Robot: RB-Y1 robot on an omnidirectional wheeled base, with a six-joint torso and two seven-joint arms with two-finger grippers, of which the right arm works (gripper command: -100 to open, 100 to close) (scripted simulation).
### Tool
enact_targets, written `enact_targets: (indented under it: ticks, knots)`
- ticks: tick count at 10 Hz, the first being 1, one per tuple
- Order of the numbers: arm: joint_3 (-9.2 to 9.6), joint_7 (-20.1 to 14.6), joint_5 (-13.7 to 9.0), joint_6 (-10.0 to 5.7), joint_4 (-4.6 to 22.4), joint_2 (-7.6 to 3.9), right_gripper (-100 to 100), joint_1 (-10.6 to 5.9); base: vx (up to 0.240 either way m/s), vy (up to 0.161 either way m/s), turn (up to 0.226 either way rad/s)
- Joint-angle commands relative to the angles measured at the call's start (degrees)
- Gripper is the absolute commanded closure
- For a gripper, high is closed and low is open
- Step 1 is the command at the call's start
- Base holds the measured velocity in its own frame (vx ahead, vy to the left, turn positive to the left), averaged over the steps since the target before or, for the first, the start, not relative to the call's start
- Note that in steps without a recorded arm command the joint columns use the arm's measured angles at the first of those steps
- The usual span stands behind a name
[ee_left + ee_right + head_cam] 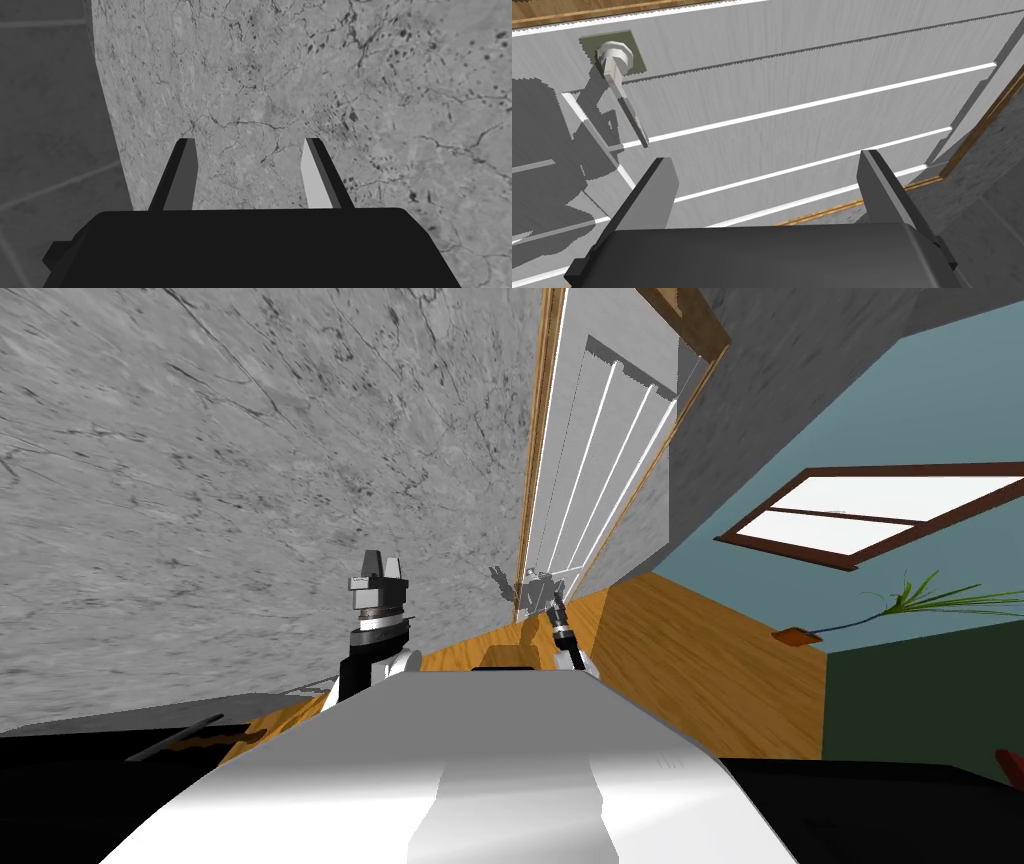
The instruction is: Pull the door open
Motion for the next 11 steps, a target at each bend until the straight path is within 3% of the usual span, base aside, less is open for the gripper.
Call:
enact_targets:
  ticks: [1, 5, 9, 11]
  knots:
    - [0.18, -0.3, -0.4, -0.86, 2.7, -0.57, -100, -0.8, 0.047, -0.031, 0.093]
    - [0.9, -1.2, -1.4, -3.16, 10.3, -2.16, -100, -3.04, 0.067, -0.067, 0.168]
    - [1.25, -1.6, -1.9, -4.27, 14.6, -2.92, -100, -4.11, 0.045, -0.048, 0.093]
    - [1.57, -2.0, -2.4, -5.29, 18.1, -3.61, -100, -5.1, 0.048, -0.053, 0.115]
